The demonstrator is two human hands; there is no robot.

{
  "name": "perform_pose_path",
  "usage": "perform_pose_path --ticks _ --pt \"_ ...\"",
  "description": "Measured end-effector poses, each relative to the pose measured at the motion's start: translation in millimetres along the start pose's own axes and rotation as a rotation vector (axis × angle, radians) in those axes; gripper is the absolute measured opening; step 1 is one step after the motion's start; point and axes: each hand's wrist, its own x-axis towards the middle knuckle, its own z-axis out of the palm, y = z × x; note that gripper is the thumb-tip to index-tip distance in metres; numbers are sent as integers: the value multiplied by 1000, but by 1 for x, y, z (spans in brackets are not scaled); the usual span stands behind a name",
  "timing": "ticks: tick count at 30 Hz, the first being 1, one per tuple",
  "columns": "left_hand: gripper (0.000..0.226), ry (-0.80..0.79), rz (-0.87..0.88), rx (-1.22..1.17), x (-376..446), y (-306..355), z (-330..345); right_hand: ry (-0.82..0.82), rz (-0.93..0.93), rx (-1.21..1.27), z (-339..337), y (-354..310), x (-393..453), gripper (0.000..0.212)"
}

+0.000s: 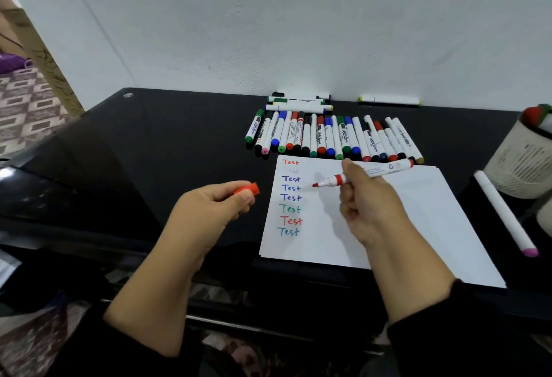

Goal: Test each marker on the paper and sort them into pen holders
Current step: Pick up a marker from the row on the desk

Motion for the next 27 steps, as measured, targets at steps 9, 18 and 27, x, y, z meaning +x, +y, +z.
perform_pose_path --ticks 9,18,27 --pt "17 -63 -53 189 12 -7 11 -65 -10 -99 -2 20 -11 22" --pt "14 -76 -39 233 15 -18 13 22 -319 -505 -11 44 -28 28" --pt "22 -110 -22 249 13 -17 16 -93 -454 -639 -2 60 -42 19"
